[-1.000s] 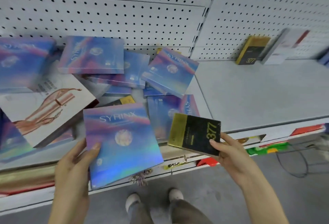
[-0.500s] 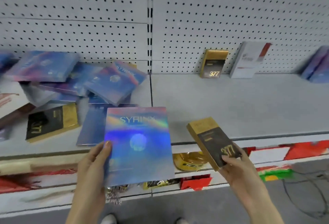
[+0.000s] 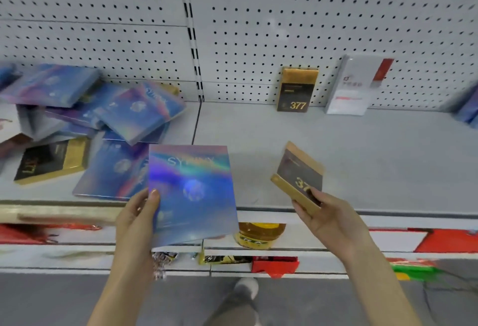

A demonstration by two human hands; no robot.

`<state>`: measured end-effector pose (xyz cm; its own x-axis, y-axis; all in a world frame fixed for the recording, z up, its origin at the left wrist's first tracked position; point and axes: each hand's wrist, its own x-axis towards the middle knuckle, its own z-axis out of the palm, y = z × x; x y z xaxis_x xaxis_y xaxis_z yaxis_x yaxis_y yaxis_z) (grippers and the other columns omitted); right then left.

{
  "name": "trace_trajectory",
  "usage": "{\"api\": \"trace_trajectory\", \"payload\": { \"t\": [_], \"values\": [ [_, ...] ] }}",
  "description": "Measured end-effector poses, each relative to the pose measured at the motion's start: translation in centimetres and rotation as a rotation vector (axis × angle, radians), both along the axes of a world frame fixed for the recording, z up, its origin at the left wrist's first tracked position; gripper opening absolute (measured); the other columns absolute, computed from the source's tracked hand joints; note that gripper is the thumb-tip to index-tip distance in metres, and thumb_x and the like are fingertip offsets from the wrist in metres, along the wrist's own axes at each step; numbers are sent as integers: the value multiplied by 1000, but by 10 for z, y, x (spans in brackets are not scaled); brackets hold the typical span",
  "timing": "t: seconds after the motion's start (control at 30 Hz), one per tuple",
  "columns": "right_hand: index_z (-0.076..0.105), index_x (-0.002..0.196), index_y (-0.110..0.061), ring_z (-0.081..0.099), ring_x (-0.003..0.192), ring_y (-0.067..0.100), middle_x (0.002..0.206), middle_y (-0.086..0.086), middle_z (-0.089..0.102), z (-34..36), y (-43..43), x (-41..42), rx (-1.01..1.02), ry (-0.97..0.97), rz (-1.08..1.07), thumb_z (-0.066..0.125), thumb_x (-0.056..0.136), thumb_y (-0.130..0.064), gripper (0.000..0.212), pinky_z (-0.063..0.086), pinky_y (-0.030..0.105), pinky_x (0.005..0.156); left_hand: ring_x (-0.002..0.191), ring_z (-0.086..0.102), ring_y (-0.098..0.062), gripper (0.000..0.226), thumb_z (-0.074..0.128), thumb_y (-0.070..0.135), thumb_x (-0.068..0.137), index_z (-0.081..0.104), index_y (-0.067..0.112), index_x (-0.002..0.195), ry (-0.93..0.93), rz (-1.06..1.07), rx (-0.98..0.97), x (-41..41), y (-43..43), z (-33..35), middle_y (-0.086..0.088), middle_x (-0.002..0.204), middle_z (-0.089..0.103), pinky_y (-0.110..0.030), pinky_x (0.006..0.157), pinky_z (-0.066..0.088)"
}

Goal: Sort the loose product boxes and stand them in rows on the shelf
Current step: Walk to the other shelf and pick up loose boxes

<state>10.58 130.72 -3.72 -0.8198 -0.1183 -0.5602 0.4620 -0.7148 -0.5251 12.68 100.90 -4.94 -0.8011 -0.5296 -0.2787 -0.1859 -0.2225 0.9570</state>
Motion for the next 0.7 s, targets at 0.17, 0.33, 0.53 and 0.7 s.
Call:
{"api": "trace_trajectory", "payload": {
  "t": [0.17, 0.33, 0.53, 0.7],
  "values": [
    [62, 103, -10, 71, 79, 20, 88, 7, 73, -5, -7, -51, 109, -57, 19, 55, 93, -18, 15, 56, 40, 87, 76, 58, -6, 12, 52, 14, 96, 60, 9, 104, 15, 15, -84, -37, 7, -16, 2, 89, 63, -8, 57, 47],
    [63, 112, -11, 68, 99, 24, 108, 9, 73, -4, -13, -119, 354, 72, 179, 65, 80, -18, 33, 49, 34, 87, 75, 55, -10, 13, 51, 15, 97, 61, 8, 101, 27, 28, -145, -80, 5, -31, -2, 87, 62, -11, 63, 44],
    [55, 122, -9, 67, 92, 20, 109, 6, 69, -22, -42, -224, 617, 271, 190, 57, 93, -4, 30, 54, 29, 74, 76, 48, -9, 20, 57, 25, 94, 62, 6, 90, 1, -30, -218, -113, 0, -51, -2, 83, 59, -24, 70, 40],
    [56, 113, -14, 64, 95, 20, 100, -2, 68, -38, -69, -282, 843, 423, 255, 60, 89, 3, 29, 52, 40, 85, 73, 47, -3, 20, 56, 18, 95, 63, 0, 100, -57, -33, -273, -121, -3, -65, -7, 89, 60, -10, 66, 39]
  ]
}}
